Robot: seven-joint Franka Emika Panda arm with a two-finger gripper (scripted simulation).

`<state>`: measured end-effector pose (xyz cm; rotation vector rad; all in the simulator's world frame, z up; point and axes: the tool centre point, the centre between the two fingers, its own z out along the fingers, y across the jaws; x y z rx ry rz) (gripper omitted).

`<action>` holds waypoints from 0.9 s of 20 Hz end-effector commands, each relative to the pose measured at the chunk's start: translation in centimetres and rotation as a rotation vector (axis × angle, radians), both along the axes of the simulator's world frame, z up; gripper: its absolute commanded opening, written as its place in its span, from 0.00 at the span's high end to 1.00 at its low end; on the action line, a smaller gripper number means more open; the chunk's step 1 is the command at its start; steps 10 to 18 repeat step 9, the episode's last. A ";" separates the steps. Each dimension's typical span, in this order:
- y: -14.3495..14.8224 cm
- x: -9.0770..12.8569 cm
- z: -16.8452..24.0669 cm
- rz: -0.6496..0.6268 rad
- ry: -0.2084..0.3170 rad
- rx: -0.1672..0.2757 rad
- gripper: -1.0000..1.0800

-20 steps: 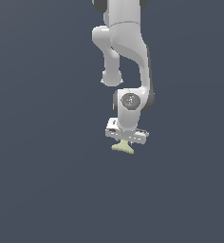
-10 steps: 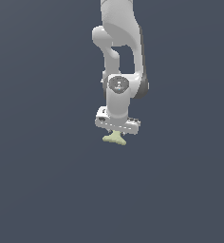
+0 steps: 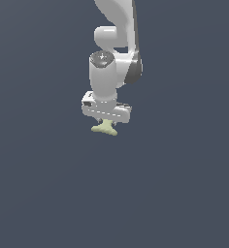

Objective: Pick up the object and move it to a goal position.

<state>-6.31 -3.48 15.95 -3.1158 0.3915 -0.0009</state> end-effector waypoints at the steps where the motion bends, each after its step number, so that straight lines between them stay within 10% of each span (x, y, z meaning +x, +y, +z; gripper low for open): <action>1: -1.0 -0.4 1.3 0.001 0.001 0.000 1.00; 18: -2.5 -0.9 3.2 0.001 0.001 0.000 1.00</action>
